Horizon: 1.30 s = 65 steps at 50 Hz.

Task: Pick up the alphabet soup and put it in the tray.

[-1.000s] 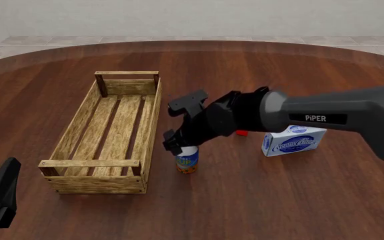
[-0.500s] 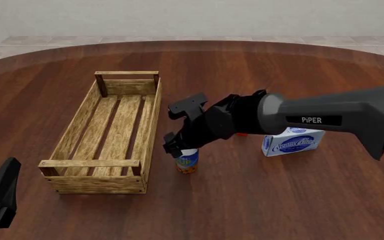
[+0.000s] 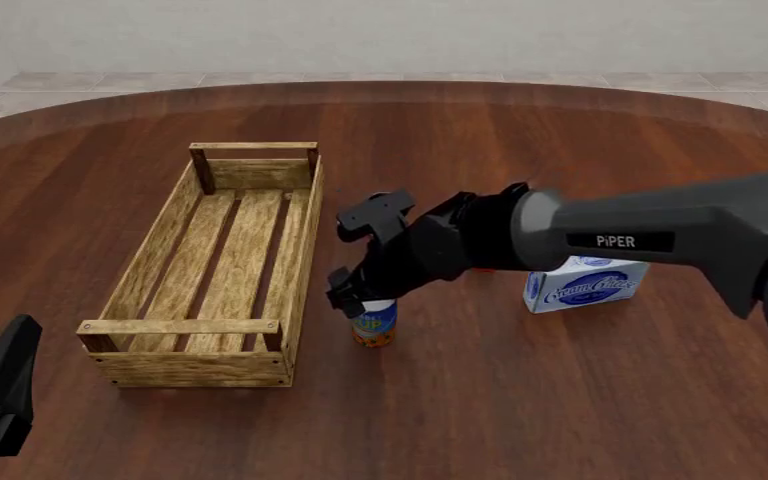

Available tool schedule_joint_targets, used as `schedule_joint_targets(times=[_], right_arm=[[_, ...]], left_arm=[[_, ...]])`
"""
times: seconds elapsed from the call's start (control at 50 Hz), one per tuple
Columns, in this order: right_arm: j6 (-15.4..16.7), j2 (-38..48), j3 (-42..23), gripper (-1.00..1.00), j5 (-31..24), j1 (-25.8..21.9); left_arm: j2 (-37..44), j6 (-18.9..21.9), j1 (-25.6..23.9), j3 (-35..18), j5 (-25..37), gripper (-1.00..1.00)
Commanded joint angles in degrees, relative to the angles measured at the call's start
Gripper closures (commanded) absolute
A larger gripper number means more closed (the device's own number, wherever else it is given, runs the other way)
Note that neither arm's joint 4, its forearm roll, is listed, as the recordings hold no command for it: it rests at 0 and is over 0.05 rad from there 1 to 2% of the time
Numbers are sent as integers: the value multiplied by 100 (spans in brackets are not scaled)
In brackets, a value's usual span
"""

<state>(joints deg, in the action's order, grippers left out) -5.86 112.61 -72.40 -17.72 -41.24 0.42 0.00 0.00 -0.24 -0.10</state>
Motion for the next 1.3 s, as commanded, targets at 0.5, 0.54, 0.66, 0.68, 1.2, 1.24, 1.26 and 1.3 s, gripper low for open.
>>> schedule_joint_targets(times=[0.5,0.54,0.66,0.68,1.2,1.24,1.26,1.3], right_arm=[[-114,131,118,-100,126,2],[-120,121,127,-100,131,-7],[-118,124,125,-100,131,-2],[-134,122,124,-100,131,-8],[206,166,41,100,106,201],[229,160,35,100,103,233],[239,132,43,100,99,226],[283,70,46,100,79,256]], left_arm=[[0,0,0,0,0,-100],[0,0,0,0,0,-100],[0,0,0,0,0,-100],[0,0,0,0,0,-100],[0,0,0,0,0,-100],[0,0,0,0,0,-100],[0,0,0,0,0,-100],[0,0,0,0,0,-100]])
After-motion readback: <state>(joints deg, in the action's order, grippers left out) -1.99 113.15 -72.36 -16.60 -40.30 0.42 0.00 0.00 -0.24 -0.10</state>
